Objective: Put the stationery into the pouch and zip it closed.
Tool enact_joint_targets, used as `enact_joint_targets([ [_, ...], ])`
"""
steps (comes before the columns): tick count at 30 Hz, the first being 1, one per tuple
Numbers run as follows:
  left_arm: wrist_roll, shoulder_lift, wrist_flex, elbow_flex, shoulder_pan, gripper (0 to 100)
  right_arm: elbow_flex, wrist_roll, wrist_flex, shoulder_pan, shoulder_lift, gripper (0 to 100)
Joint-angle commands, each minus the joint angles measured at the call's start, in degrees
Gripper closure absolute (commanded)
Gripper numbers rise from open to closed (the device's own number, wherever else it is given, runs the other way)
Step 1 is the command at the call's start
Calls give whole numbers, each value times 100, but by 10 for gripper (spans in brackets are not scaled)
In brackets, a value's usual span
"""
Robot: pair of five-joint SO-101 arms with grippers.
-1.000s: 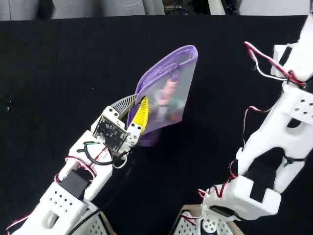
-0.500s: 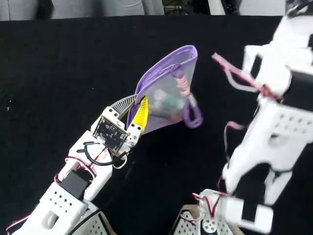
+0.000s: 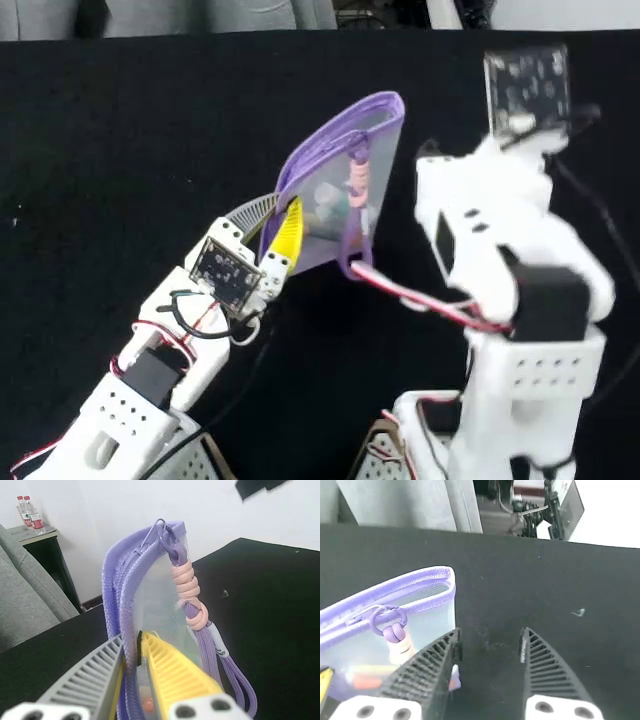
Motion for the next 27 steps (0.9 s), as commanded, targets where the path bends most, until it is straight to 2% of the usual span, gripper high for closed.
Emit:
enact_joint_targets([
  [1, 0, 70, 18, 338, 84, 972, 875, -105, -738, -123, -822, 821],
  [6, 0, 70, 18, 338, 84, 972, 2000, -316, -1371, -255, -1771, 821],
  [13, 0, 70, -193, 400, 84, 972, 3873, -273, -2567, -1292, -2897, 821],
  [18, 0, 70, -185, 400, 84, 972, 4840, 35, -3015, -1776, -3503, 822],
  [23, 0, 70, -185, 400, 84, 972, 5429, 79, -3613, -1873, -3811, 823],
  [27, 0, 70, -185, 400, 84, 972, 6009, 35, -4554, -1864, -3811, 825],
])
